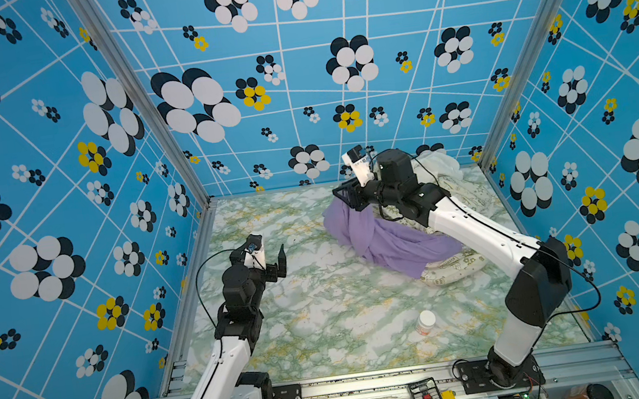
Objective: Pick out a specific cloth from the pile
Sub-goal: 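Swing the purple cloth over the pile and drop it on the table, then regrasp the purple cloth's edge with the right gripper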
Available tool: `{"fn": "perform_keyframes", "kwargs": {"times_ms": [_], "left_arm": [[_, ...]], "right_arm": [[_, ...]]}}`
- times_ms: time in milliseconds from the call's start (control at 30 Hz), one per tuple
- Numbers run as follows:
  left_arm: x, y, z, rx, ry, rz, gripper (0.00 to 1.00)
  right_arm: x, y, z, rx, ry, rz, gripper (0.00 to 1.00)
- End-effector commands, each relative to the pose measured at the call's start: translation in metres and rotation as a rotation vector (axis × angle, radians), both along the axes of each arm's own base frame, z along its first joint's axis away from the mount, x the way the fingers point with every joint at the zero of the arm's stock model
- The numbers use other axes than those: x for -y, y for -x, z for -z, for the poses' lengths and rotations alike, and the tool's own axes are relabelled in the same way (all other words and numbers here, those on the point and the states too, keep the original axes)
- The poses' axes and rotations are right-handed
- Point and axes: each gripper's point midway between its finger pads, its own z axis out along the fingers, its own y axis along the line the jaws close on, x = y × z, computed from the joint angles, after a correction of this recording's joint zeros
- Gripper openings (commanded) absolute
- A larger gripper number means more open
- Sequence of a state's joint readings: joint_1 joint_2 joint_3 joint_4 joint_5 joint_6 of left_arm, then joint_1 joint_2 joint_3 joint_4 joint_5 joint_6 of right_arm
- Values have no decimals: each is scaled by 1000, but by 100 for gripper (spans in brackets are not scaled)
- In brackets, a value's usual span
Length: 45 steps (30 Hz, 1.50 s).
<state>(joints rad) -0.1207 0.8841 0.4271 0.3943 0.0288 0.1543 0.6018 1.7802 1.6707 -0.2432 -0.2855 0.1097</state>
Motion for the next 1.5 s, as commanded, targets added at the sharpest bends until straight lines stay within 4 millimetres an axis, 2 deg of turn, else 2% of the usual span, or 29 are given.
{"fn": "perform_keyframes", "kwargs": {"times_ms": [0, 167, 300, 367, 533, 667, 867, 1000, 1200, 1333, 1467], "left_arm": [[2, 2, 0, 9, -16, 3, 99], [2, 2, 1, 8, -18, 5, 99], [3, 2, 2, 5, -18, 9, 99], [4, 2, 2, 5, -18, 13, 99], [5, 2, 2, 3, -18, 15, 99], [5, 2, 2, 3, -17, 17, 99], [7, 1, 3, 2, -18, 22, 99], [7, 1, 3, 0, -19, 22, 99], [7, 1, 4, -1, -21, 25, 99], [8, 1, 4, 0, -20, 26, 99], [8, 2, 3, 3, -23, 25, 99]], "right_arm": [[17, 7, 0, 2, 126, 6, 53], [51, 6, 9, 42, 240, 111, 66], [81, 5, 17, 21, 306, 188, 68], [103, 3, 21, -6, 334, 259, 70], [154, 10, 54, -97, 367, 411, 71], [177, 22, 83, -122, 477, 445, 75], [189, 38, 135, -251, 649, 391, 75], [196, 45, 160, -333, 751, 363, 75], [199, 52, 195, -435, 836, 327, 69], [199, 50, 208, -461, 853, 331, 58], [196, 46, 210, -460, 840, 343, 40]]}}
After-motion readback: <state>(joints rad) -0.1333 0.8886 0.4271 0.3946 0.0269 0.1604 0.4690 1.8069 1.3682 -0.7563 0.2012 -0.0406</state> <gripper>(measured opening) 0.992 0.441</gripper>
